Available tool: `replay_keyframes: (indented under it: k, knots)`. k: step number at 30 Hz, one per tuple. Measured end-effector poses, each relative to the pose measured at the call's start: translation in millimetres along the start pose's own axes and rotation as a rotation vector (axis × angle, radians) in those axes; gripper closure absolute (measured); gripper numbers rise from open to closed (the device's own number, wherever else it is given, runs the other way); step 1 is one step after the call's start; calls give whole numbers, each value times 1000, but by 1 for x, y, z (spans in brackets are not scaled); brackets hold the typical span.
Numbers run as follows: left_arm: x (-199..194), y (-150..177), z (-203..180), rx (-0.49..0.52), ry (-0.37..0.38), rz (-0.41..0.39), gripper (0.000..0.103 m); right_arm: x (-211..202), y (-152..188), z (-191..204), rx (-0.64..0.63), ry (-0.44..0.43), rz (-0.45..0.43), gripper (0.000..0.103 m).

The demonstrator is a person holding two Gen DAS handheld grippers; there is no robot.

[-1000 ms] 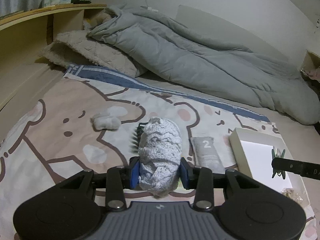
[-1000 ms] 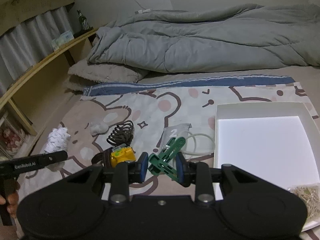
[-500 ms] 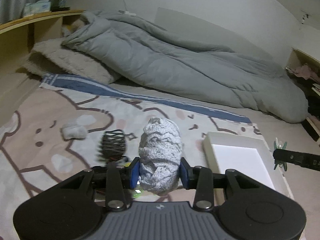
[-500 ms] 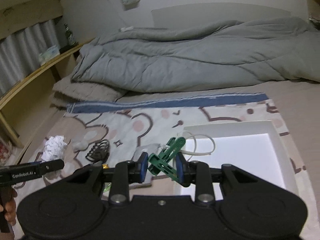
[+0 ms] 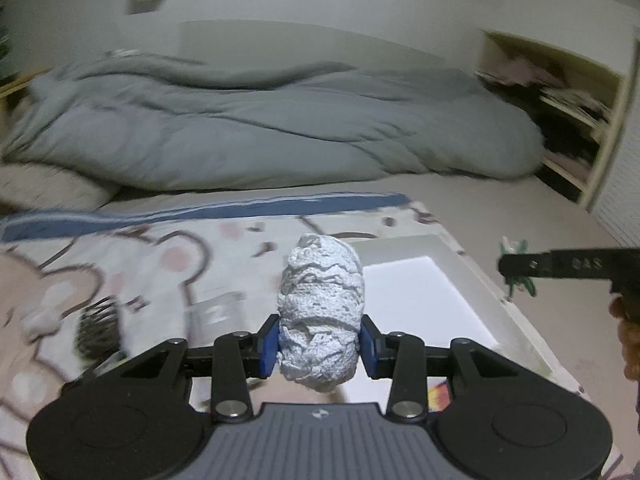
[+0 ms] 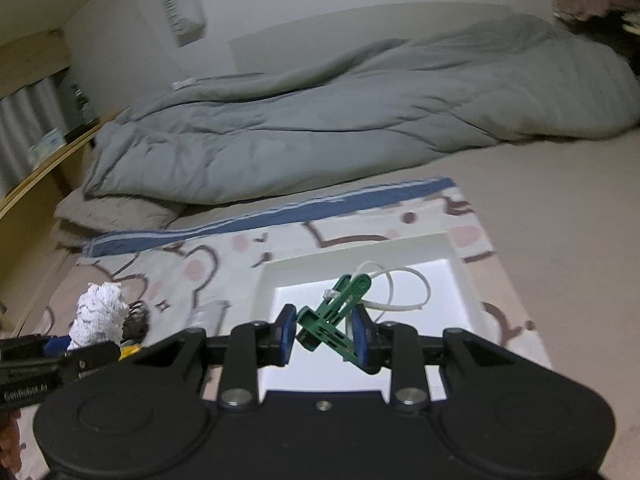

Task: Organize objects
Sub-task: 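Carry the green clip and white rolled cloth over the white tray with both tools, then open both tools to drop the clip and cloth into the tray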

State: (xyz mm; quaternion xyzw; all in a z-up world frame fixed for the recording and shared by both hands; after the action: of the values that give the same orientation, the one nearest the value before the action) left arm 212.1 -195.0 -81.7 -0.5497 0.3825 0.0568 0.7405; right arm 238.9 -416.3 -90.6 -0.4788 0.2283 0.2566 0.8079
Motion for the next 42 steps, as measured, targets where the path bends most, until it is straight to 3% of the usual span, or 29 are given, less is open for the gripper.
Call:
replay_keyframes:
  k: [12, 17, 23, 31, 35, 40, 42]
  knots:
    - [79, -36, -88, 325, 186, -16, 61, 20, -9, -81, 162, 108, 6, 72]
    - [110, -30, -107, 478, 253, 20, 61, 36, -6, -95, 198, 123, 42, 72]
    - [140, -7, -121, 714, 245, 60, 61, 60, 6, -101, 218, 142, 115, 72]
    - [164, 34, -130, 842, 394, 97, 61, 90, 31, -112, 243, 222, 232, 72]
    - [170, 44, -137, 828, 487, 101, 61, 95, 34, -113, 215, 250, 236, 71]
    - [179, 49, -142, 808, 520, 129, 60, 100, 40, -117, 190, 302, 250, 60]
    - [181, 48, -142, 784, 532, 148, 59, 100, 41, -119, 196, 317, 255, 50]
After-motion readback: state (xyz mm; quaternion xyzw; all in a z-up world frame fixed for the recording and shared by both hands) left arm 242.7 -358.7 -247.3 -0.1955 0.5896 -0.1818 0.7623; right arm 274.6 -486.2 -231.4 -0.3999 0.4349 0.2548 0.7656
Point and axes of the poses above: each gripper's, at about its wrist camera, not at the fingertips, and x roughly the way its jaws point, z to its left, y to its underside, the point moved 10 cm from there along x, roughly the way its jaws point, and after that the axes turned 15 degrees about x, right-handed, at the moved point
